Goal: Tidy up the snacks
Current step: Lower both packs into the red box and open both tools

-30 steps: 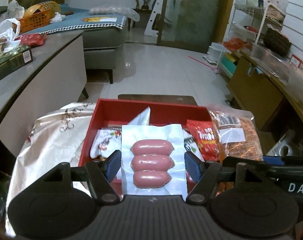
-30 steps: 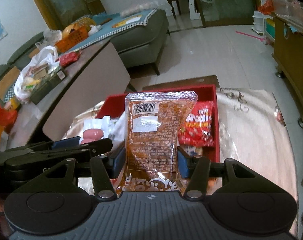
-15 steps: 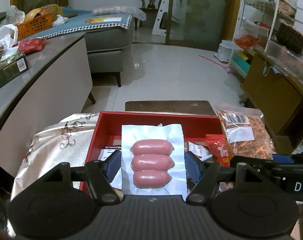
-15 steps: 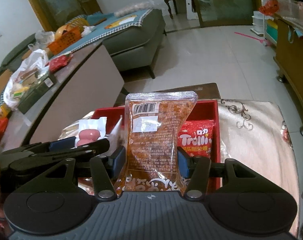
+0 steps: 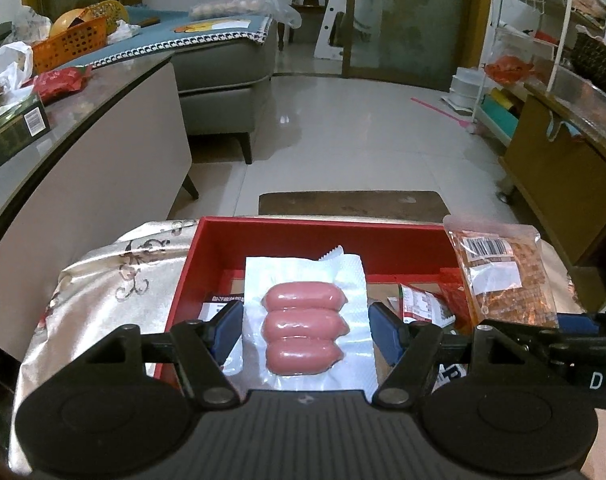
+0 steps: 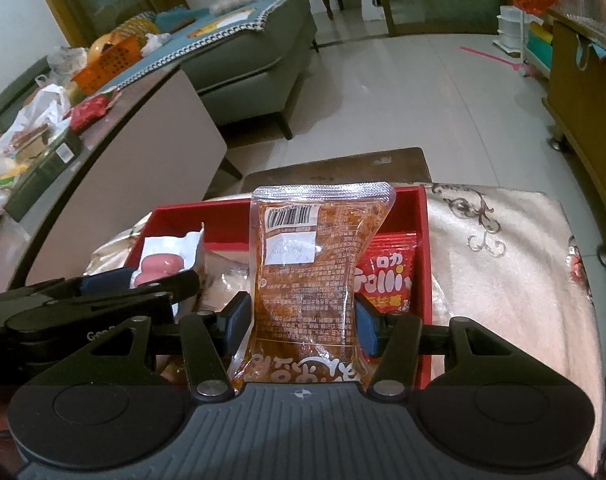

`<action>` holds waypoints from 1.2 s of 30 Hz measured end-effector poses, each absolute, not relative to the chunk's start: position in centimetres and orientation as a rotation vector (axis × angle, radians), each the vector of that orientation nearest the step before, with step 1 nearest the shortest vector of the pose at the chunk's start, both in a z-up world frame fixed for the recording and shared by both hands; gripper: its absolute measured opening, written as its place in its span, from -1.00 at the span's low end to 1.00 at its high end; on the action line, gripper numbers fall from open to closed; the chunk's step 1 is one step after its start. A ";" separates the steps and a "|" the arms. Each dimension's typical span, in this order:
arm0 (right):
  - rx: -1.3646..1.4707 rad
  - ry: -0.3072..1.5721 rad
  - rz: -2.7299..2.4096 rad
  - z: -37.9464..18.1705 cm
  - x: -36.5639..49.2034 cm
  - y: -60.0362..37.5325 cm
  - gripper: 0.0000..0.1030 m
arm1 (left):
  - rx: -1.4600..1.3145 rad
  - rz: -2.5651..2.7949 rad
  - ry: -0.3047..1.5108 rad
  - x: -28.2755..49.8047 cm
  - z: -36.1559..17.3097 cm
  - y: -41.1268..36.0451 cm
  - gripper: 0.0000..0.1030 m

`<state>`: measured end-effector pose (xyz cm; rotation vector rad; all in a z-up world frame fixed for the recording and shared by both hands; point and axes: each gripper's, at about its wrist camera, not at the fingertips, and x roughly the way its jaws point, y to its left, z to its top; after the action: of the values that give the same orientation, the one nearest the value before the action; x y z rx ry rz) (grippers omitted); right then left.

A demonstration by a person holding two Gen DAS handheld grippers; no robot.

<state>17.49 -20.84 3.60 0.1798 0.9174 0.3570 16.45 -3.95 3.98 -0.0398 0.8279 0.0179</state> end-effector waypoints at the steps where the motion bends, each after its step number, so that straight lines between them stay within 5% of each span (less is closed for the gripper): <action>1: 0.179 0.918 0.356 3.5 17.5 -20.8 0.21 | -0.039 0.018 0.828 16.6 3.9 -3.9 0.20; 36: 0.172 0.899 0.339 4.1 17.6 -21.3 0.42 | -0.072 0.029 0.771 16.7 6.3 -2.6 0.22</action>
<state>17.59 -21.33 4.06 0.1720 0.8988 0.3393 16.67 -2.60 6.26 -0.0716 0.7713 0.0287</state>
